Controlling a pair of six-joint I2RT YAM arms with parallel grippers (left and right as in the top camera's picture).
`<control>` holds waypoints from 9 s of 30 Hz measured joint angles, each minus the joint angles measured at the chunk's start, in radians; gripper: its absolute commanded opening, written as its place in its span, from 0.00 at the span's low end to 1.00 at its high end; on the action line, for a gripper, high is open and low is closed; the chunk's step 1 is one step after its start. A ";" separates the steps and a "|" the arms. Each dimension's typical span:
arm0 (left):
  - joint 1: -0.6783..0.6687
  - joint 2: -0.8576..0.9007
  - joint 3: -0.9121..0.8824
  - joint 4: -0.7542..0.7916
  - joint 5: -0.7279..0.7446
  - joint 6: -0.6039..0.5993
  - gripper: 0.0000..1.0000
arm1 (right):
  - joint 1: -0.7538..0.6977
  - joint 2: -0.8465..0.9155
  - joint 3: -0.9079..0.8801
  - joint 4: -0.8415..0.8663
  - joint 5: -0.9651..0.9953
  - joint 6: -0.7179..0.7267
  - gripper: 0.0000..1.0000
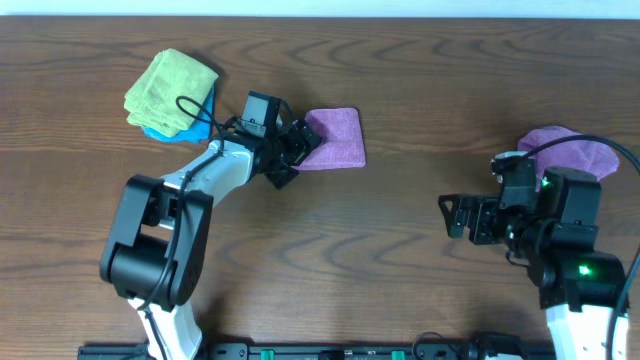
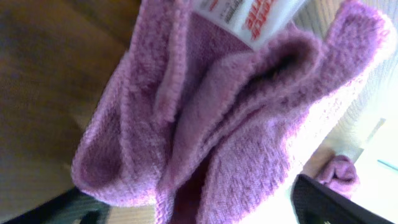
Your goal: Fold the cloth
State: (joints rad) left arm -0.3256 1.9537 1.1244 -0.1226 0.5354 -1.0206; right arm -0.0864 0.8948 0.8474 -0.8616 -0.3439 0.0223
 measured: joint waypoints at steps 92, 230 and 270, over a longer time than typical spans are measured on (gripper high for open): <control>0.516 0.056 0.609 -0.681 -0.567 0.396 0.87 | 0.000 0.000 -0.003 -0.012 0.000 0.000 0.99; 0.522 -0.612 0.610 -1.424 -0.701 0.611 0.95 | 0.000 0.000 -0.005 -0.013 0.000 0.000 0.99; 0.444 -1.541 -0.616 -0.576 -0.563 0.768 0.95 | 0.000 0.000 -0.007 -0.013 0.000 0.004 0.99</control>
State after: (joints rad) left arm 0.1188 0.4126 0.5083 -0.6987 -0.0280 -0.2531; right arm -0.0864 0.8944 0.8402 -0.8742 -0.3439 0.0261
